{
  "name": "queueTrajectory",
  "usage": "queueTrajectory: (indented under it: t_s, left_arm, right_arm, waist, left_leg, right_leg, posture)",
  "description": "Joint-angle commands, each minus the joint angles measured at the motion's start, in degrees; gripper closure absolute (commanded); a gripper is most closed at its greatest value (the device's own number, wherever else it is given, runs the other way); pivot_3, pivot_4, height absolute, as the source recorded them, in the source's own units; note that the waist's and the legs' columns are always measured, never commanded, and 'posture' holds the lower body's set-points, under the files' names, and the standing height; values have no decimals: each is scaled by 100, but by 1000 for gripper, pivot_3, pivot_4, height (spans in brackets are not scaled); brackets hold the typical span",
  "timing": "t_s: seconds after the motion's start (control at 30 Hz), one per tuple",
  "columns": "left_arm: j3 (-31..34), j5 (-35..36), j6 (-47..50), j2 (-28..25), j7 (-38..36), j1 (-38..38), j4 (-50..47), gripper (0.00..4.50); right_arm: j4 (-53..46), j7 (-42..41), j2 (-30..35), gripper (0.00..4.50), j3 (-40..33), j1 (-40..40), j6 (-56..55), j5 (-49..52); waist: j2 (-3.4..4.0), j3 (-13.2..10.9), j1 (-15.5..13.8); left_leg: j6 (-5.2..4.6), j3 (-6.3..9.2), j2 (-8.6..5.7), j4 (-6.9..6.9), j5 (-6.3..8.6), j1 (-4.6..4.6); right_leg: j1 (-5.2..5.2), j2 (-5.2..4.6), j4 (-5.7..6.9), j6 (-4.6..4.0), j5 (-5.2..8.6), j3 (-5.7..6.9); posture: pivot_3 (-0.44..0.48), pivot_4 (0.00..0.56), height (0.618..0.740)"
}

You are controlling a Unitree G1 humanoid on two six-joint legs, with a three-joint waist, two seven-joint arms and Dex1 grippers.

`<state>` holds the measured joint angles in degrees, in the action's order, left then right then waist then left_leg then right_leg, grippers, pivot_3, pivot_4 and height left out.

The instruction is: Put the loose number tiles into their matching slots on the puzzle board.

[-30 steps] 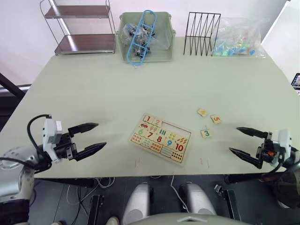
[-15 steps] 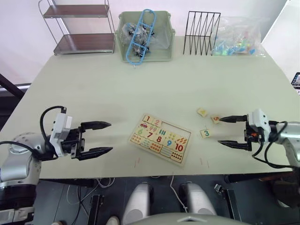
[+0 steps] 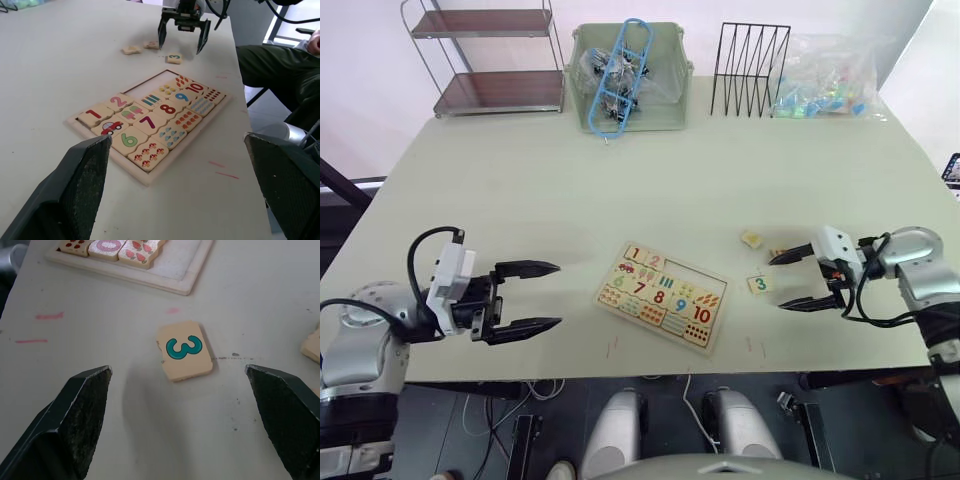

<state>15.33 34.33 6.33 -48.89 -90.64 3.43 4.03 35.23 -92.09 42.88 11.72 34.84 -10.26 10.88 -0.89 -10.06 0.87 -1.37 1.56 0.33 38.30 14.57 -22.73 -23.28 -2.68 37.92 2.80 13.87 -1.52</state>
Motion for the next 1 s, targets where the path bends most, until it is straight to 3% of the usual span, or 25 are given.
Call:
queueTrajectory:
  t_s: [0.03, 0.93, 1.0]
  left_arm:
    - [-47, 264, -193, -223, -186, 24, -48, 29]
    - [-725, 783, -647, -682, -186, 117, 157, 29]
    - [-740, 779, -660, -684, -186, 139, 174, 0]
  right_arm:
    - [145, -41, -17, 0, 85, 214, -228, -7]
    - [669, -41, -182, 0, 443, 493, -785, -92]
    - [708, -41, -197, 859, 433, 496, -825, -106]
  waist:
    - [-1, -1, 0]
    - [11, -9, 1]
    - [11, -9, 1]
  left_leg:
    - [0, 0, 0, 0, 0, -1]
    - [0, -3, 0, -1, 0, -3]
    - [0, -4, 0, -1, 0, -4]
  right_leg:
    - [-1, 0, 0, 0, 0, 0]
    - [-7, 0, 4, -1, -1, -4]
    - [-7, 1, 4, -1, 0, -4]
  posture:
    - [0, 150, 739]
    - [0, 150, 739]
    - [0, 150, 739]
